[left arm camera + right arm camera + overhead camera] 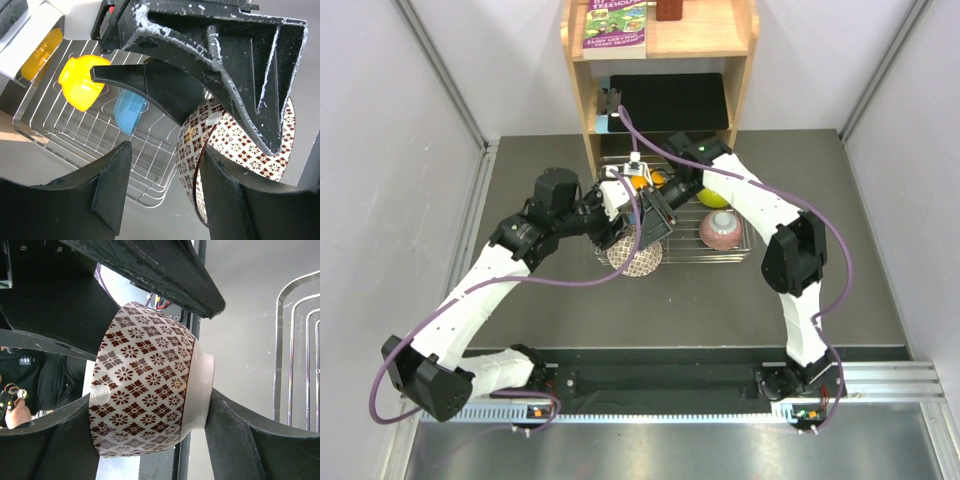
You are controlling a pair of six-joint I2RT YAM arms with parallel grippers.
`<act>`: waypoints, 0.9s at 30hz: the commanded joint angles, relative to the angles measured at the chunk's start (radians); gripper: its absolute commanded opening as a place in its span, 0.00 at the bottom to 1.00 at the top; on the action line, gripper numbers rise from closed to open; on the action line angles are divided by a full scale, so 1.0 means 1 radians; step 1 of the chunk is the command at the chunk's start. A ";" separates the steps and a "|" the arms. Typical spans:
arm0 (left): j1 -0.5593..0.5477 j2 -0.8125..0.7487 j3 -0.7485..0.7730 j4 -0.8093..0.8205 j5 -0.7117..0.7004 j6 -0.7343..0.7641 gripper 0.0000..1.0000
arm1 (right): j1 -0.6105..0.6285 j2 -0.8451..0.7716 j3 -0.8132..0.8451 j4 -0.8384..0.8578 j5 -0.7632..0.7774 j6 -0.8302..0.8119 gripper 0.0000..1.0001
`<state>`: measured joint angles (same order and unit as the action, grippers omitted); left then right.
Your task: Load the bowls into the dish rack
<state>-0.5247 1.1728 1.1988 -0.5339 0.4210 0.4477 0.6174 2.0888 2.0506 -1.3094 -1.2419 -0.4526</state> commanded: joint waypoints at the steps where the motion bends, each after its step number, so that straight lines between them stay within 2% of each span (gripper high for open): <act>1: 0.000 -0.041 0.027 0.052 0.025 0.006 0.61 | -0.004 -0.032 0.017 0.015 -0.050 -0.018 0.07; 6: -0.001 -0.042 0.027 0.043 0.027 0.014 0.63 | -0.004 -0.030 0.005 0.030 -0.019 -0.003 0.00; 13: -0.001 -0.051 0.031 0.008 0.071 0.039 0.75 | -0.008 -0.035 -0.010 0.068 0.042 0.029 0.00; 16: 0.000 -0.064 0.033 -0.005 0.082 0.049 0.86 | -0.021 -0.039 -0.012 0.088 0.084 0.049 0.00; 17: 0.000 -0.068 0.035 -0.006 0.082 0.049 0.99 | -0.025 -0.044 -0.013 0.101 0.105 0.060 0.00; 27: 0.006 -0.127 0.004 -0.011 0.013 0.072 0.99 | -0.113 -0.107 -0.046 0.191 0.223 0.138 0.00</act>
<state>-0.5247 1.0851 1.1988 -0.5503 0.4652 0.4973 0.5514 2.0808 2.0045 -1.1900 -1.0325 -0.3531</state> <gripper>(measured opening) 0.990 0.690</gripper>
